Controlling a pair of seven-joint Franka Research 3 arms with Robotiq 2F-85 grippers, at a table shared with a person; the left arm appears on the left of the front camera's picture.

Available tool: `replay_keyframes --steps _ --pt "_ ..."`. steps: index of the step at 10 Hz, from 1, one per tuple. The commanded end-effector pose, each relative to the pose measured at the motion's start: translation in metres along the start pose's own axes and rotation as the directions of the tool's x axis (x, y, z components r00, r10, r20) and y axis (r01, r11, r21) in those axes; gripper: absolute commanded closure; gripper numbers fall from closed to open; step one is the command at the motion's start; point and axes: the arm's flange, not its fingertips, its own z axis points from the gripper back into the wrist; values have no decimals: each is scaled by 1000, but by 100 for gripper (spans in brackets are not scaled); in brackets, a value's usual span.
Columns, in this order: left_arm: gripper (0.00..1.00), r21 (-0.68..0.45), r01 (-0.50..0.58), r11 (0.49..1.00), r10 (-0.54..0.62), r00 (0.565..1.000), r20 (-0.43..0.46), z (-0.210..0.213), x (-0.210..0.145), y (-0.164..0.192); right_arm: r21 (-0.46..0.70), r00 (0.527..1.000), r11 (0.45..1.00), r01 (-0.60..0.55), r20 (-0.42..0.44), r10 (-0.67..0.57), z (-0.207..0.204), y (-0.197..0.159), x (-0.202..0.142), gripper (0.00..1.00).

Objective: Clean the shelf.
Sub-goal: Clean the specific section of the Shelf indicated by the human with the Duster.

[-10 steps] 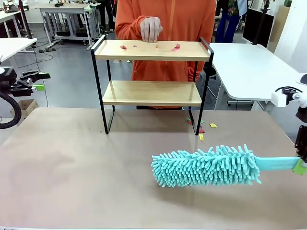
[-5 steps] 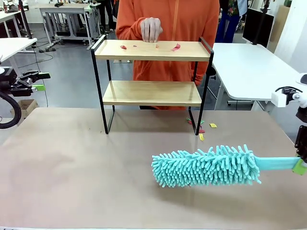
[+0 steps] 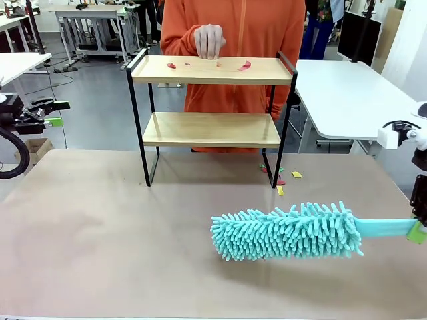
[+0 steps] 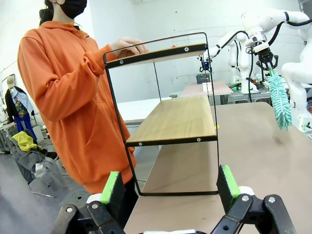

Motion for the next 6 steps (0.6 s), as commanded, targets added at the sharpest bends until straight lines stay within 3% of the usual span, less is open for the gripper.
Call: replay_keyframes --steps 1,3,6 --pt "0 -4 9 1000 -9 1000 -4 1 3 -2 -61 1000 998 9 25 -8 14 14 17 87" --pt "0 -4 9 1000 -9 1000 -4 1 3 -2 -75 994 997 18 108 -9 45 40 50 87" --pt "0 -4 9 1000 -9 1000 -4 1 3 -2 -81 986 996 47 160 -34 78 80 122 87"
